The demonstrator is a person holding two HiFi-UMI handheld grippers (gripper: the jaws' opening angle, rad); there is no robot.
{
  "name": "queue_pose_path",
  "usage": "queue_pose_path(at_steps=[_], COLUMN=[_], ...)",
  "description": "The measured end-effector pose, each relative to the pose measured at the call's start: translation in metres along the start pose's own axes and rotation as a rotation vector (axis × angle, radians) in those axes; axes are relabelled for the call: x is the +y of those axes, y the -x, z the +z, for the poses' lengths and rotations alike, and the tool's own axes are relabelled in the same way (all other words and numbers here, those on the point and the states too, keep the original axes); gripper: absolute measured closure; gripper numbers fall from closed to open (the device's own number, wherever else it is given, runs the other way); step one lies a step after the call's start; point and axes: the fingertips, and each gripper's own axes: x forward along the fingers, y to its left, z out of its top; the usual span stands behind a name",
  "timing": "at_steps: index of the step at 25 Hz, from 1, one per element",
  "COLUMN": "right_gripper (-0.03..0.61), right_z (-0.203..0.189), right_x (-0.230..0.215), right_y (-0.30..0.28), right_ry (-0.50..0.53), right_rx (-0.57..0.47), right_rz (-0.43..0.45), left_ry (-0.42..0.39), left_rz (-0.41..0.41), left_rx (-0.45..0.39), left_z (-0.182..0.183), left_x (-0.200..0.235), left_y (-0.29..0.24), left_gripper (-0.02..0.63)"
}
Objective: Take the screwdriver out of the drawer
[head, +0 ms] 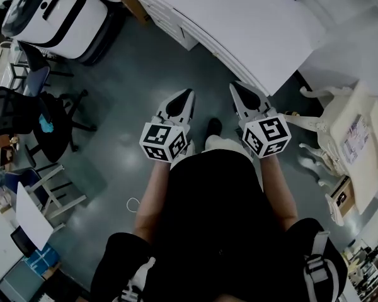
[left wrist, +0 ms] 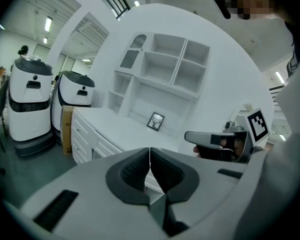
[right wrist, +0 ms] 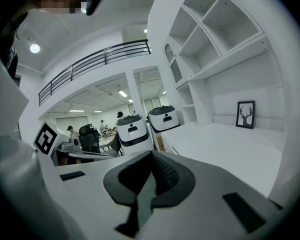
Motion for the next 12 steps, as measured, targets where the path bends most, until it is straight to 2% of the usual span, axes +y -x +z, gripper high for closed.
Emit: queue_pose_path(at_steps=[5,12], right_gripper=[0.561,0.561], right_z=[-0.016,-0.036], right_x=[-0.019,-0.03], right_y=[-0.006,-0.018], right_ry=[-0.013,-0.06], right_rx=[0.038,0.061], right_rz=[0.028,0.037], left_ry=[0.029,0.02], left_rz=[0.049,0.046], left_rx=[0.042,0.107], left_z=[-0.023,-0.041], left_x=[-0.001,0.004], left_y=[-0.022,-0.047], left_gripper=[0.591,0.591])
